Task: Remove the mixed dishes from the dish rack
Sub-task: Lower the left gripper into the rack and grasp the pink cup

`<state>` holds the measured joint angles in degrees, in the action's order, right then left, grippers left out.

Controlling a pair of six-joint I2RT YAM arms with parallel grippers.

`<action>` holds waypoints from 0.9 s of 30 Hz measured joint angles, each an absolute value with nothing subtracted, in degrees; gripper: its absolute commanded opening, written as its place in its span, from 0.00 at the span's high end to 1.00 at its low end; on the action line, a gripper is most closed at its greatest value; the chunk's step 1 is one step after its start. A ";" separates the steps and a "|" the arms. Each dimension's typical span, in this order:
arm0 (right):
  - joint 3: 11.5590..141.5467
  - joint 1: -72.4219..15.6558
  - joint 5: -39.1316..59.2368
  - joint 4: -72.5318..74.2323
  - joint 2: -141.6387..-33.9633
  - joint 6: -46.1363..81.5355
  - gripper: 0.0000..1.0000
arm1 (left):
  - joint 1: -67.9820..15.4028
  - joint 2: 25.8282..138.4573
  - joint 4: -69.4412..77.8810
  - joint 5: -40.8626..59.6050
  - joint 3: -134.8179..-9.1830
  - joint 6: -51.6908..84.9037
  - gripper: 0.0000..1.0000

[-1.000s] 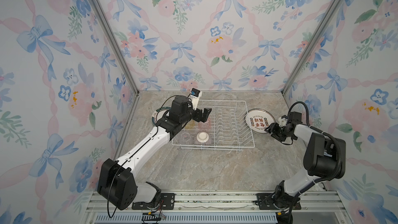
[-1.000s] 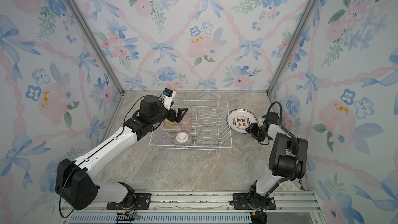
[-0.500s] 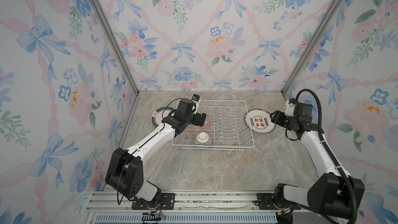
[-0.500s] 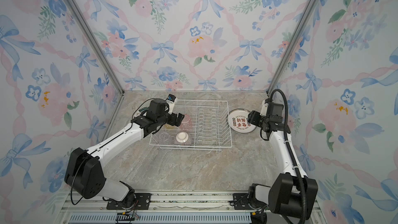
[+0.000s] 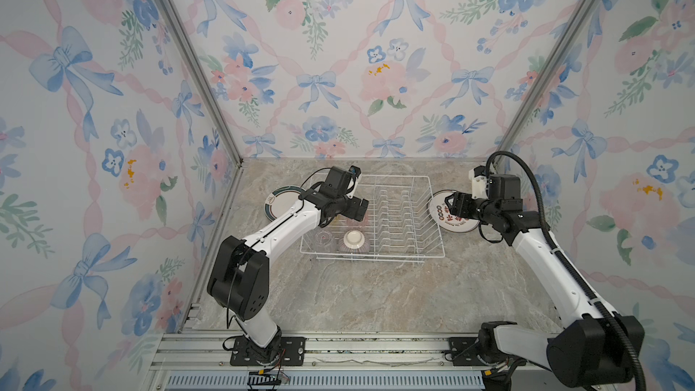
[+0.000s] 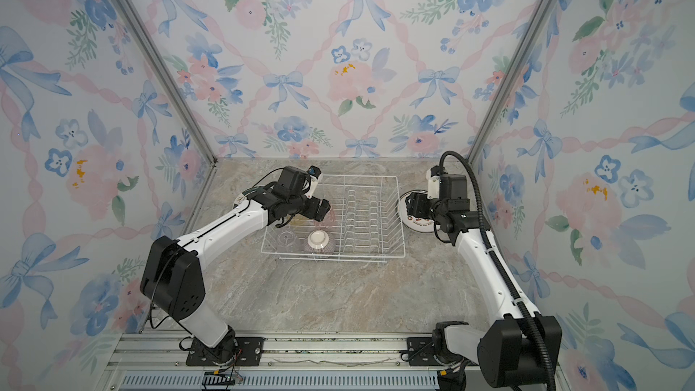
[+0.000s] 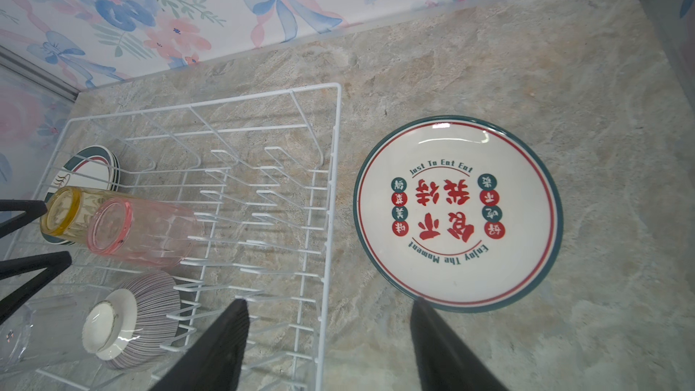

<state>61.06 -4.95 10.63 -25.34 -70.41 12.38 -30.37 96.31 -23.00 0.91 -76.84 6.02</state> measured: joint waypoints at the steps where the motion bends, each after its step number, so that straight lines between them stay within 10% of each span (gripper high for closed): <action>1: 61.06 -5.02 10.66 -25.12 -70.41 12.38 0.30 | -30.39 96.88 -23.59 1.10 -77.34 6.04 0.02; 27: 59.68 -5.08 11.35 -20.40 -72.05 12.36 0.30 | -31.92 110.72 -34.83 -1.34 -90.04 6.44 0.14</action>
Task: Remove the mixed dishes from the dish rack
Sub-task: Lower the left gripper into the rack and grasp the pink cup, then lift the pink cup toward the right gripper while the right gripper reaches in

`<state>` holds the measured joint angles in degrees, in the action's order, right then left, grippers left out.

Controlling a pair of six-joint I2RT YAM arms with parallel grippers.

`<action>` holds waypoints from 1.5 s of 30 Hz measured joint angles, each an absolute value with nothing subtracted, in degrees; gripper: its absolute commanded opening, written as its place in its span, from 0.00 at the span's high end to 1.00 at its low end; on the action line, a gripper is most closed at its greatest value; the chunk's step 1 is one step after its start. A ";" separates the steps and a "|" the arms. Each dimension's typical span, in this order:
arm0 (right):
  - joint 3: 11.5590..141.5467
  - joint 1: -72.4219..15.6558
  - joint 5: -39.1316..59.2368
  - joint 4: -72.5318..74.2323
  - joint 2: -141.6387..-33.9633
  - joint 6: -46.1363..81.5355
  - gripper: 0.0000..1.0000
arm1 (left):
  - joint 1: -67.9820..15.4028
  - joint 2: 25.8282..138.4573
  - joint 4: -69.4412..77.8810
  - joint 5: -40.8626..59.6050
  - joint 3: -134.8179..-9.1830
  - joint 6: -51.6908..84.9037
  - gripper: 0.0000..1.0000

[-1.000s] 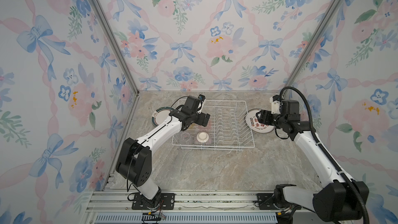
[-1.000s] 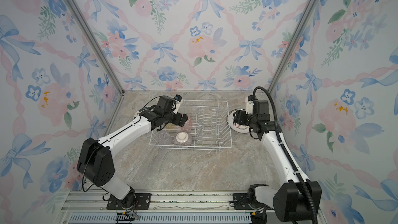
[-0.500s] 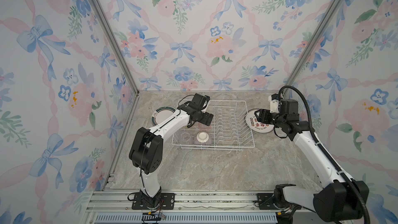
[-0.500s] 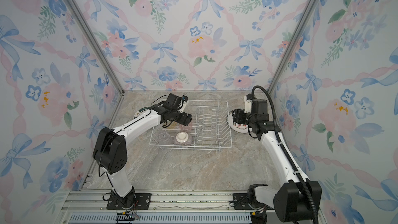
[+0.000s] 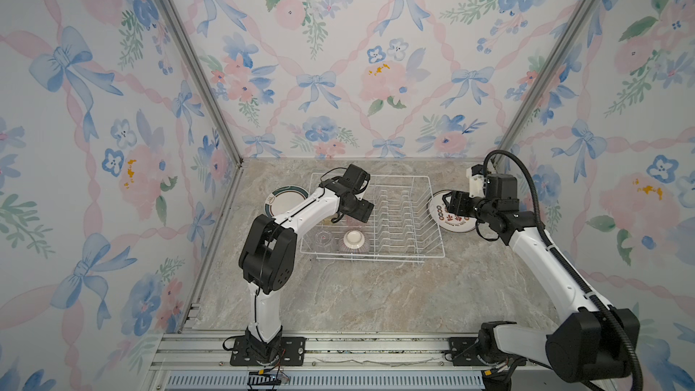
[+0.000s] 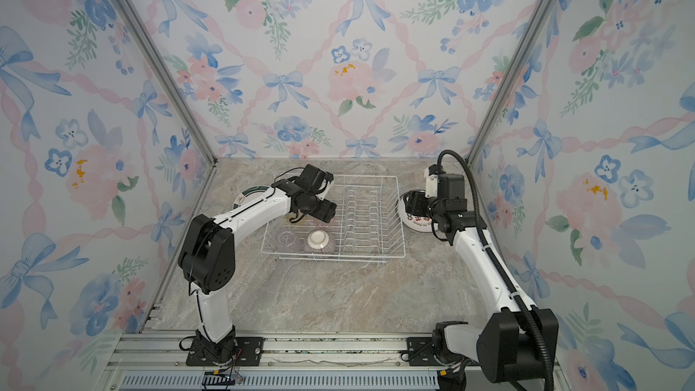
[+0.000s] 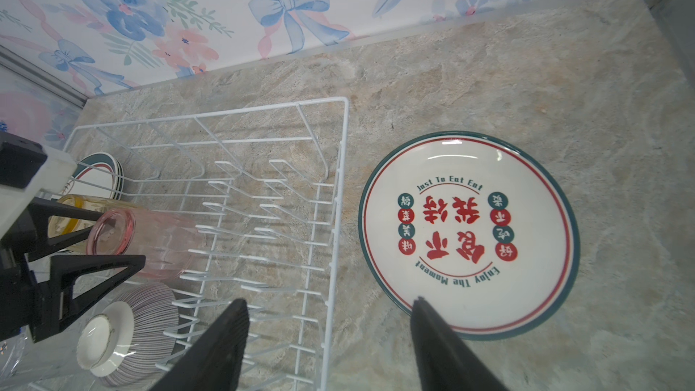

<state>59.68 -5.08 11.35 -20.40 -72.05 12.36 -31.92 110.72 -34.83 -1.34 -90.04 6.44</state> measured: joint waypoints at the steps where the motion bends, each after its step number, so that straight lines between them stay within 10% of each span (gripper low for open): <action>1: 59.64 -5.08 11.42 -20.27 -72.20 12.36 0.30 | -31.92 110.98 -35.03 -1.56 -90.37 6.44 0.15; 23: 58.78 -4.19 15.62 -19.07 -73.30 12.40 0.30 | -31.97 114.21 -37.45 -1.48 -92.49 5.98 0.36; 45: 55.24 -7.75 51.46 1.98 -81.34 26.17 0.50 | -26.26 107.85 -36.32 17.26 -99.20 4.47 0.38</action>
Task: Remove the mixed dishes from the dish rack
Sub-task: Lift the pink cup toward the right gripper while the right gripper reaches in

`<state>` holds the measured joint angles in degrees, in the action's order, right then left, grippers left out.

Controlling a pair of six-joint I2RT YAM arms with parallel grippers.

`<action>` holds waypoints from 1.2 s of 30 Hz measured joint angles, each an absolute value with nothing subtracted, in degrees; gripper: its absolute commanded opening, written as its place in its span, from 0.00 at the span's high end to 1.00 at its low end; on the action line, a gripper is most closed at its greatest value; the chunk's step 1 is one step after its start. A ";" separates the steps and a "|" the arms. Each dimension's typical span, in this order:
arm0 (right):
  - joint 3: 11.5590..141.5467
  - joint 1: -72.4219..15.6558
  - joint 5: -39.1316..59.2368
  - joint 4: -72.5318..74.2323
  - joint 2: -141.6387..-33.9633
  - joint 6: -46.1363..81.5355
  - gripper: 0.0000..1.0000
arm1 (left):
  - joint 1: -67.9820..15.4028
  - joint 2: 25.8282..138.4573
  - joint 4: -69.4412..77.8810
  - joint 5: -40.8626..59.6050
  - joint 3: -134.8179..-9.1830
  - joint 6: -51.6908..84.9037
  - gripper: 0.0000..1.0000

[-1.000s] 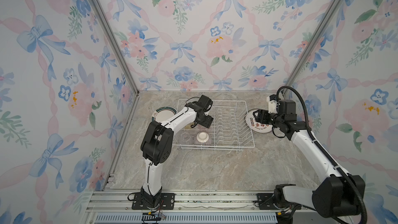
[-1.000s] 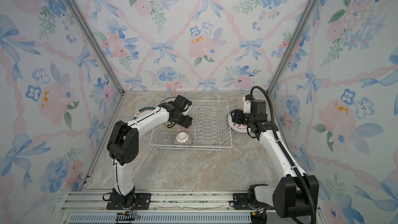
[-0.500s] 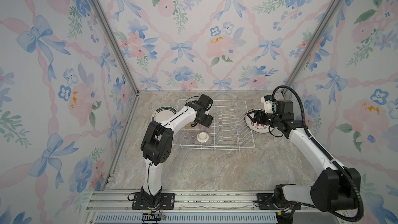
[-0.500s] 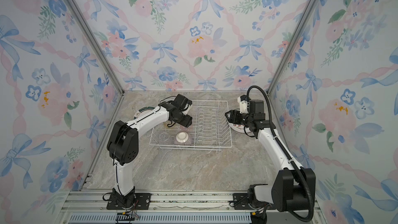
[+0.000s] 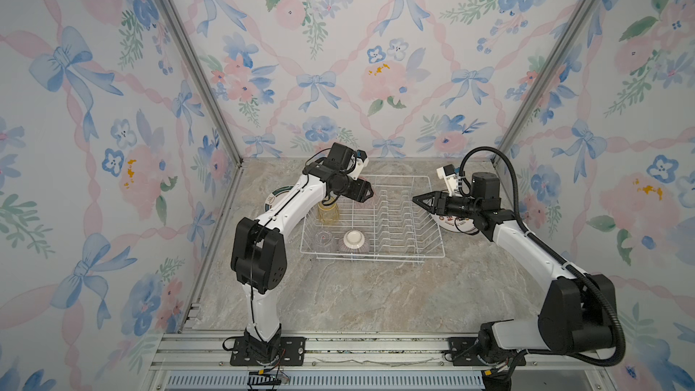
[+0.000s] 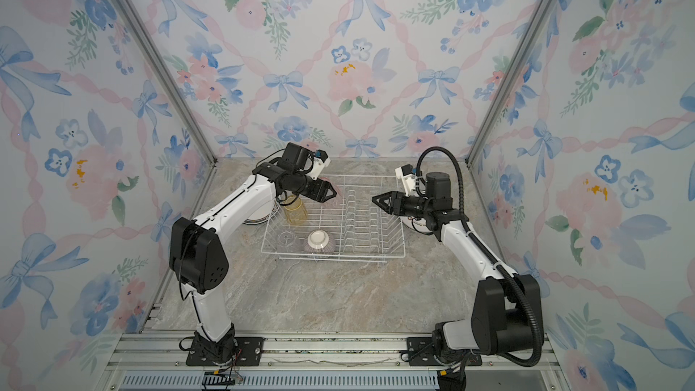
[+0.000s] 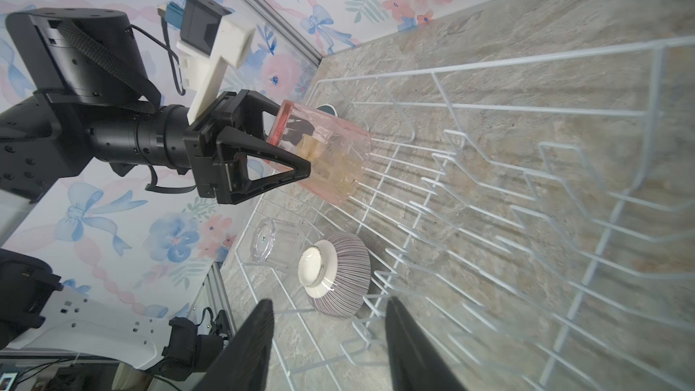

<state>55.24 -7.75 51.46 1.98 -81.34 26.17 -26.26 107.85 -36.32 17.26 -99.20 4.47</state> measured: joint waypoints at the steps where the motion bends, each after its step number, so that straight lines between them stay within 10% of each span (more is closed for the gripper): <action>1: 54.43 -7.90 52.47 4.60 -82.15 28.38 0.50 | -26.09 107.28 -35.90 18.79 -99.20 4.49 0.38; 14: 49.39 -11.90 58.63 64.99 -103.98 73.52 0.58 | -25.47 102.91 -26.59 35.75 -98.26 6.66 0.37; 36: 50.57 -14.31 58.98 76.18 -100.86 81.21 0.55 | -22.15 100.29 -20.99 41.43 -94.17 8.67 0.37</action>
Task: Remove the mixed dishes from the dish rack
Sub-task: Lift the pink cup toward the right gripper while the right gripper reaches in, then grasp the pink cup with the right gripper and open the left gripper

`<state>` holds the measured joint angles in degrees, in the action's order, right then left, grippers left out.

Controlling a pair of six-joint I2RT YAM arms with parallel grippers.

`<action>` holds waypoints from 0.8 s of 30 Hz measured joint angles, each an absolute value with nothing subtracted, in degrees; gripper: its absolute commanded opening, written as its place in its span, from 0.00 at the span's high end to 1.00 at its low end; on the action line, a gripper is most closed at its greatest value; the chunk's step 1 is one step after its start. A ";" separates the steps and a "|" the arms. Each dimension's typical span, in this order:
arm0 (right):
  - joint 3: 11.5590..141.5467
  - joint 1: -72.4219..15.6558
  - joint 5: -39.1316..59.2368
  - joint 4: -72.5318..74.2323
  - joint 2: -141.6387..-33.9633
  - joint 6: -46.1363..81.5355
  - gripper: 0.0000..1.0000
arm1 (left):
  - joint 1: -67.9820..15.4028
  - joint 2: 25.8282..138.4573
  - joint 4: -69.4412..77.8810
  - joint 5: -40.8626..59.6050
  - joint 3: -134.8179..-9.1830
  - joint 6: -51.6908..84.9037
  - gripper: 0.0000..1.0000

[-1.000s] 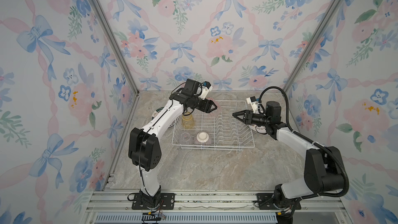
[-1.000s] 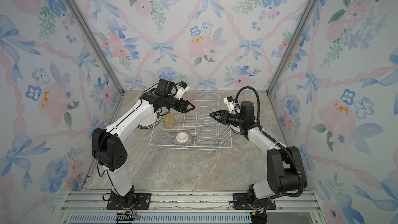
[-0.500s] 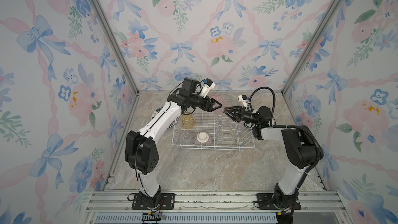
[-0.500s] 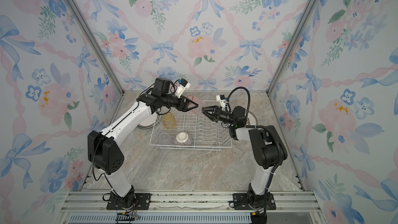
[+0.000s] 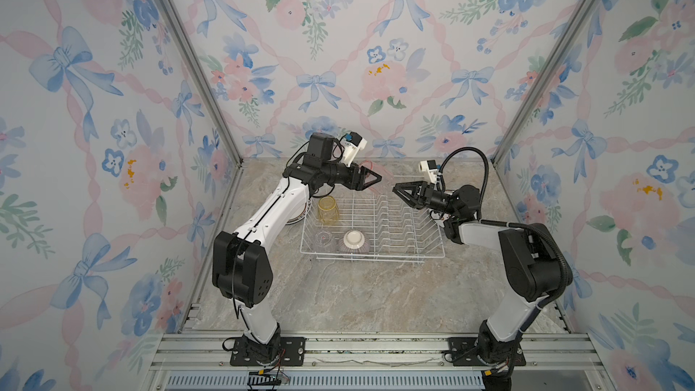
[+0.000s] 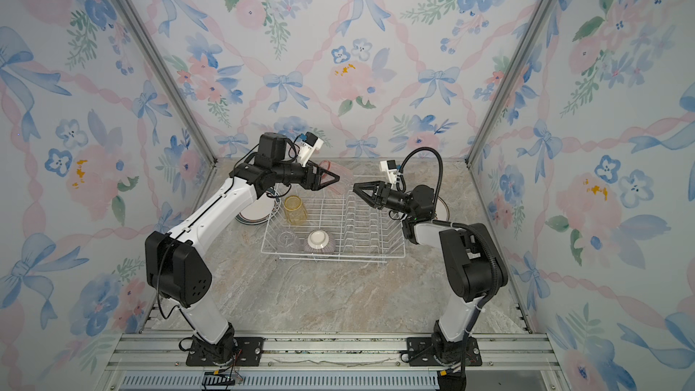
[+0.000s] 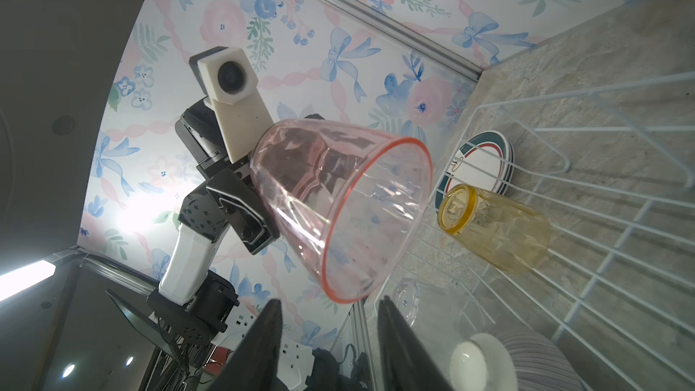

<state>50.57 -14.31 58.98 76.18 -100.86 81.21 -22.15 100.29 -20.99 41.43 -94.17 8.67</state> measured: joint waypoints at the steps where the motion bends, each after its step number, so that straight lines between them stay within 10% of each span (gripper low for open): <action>1: 50.57 -14.31 59.00 76.38 -100.20 81.21 0.55 | -22.15 100.27 -20.75 41.67 -94.15 8.84 0.37; 24: 57.84 -17.87 59.18 77.19 -101.27 81.71 0.69 | -22.76 98.35 -11.18 48.45 -89.54 13.82 0.36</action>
<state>57.84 -17.87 59.18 77.19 -101.27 81.71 -22.76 98.35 -11.18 48.45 -89.54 13.82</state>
